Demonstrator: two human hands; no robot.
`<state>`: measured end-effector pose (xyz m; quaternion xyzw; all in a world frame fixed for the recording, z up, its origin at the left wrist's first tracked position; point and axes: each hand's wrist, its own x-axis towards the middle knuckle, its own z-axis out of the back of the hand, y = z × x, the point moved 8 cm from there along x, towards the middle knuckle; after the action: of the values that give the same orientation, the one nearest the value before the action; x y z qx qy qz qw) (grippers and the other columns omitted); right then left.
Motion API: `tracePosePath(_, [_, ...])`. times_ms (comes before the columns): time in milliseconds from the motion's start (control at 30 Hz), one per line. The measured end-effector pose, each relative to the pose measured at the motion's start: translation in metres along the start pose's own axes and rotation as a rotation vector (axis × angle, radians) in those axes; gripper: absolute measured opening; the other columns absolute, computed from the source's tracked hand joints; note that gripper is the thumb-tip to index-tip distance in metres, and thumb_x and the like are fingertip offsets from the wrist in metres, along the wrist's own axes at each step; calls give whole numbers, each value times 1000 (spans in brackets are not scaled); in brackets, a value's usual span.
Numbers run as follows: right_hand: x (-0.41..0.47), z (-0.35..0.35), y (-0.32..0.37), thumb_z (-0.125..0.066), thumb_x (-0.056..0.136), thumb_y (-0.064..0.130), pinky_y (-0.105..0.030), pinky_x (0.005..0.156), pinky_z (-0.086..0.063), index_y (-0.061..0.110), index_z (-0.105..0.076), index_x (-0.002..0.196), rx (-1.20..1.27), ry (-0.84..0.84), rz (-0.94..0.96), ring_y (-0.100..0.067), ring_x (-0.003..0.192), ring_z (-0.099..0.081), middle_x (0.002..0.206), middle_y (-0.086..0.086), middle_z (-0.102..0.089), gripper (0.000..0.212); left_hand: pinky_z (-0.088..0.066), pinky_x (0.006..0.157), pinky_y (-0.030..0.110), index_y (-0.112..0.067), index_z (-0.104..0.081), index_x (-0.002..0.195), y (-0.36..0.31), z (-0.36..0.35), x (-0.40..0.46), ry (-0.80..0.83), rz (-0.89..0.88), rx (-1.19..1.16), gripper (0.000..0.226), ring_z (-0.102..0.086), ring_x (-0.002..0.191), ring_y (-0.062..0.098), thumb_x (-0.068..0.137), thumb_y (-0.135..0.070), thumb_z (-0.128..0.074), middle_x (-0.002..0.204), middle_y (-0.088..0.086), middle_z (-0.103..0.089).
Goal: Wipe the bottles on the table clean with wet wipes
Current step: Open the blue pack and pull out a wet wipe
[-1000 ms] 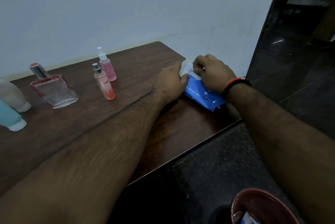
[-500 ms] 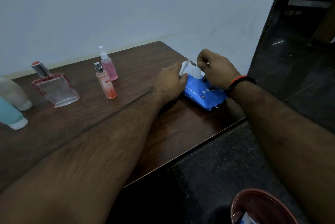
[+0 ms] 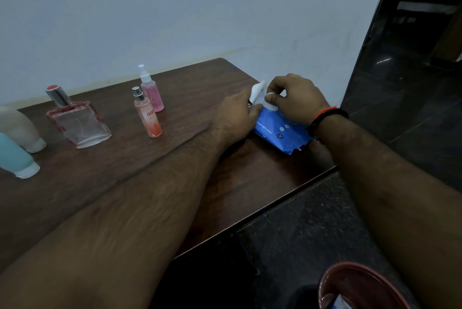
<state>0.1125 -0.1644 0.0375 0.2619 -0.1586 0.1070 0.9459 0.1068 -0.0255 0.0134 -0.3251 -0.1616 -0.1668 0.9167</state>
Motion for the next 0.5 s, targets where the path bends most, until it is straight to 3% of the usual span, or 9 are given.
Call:
tracePosePath(200, [-4, 6, -3, -56, 94, 35, -46, 83, -54, 34, -57, 88, 184, -46, -4, -22, 85, -65, 98, 5, -61, 6, -51, 92, 34, -17, -47, 143, 2, -2, 2, 21, 8, 20, 47, -62, 105, 21, 98, -32, -55, 126, 5, -66])
tracePosePath(500, [-10, 12, -1, -55, 96, 31, -49, 72, -59, 32, -55, 89, 364, -108, -16, -27, 88, -67, 92, 8, -59, 8, -53, 90, 40, -14, -48, 138, 5, -6, -2, 68, 29, 72, 46, -62, 102, 23, 99, -36, -54, 126, 7, -65])
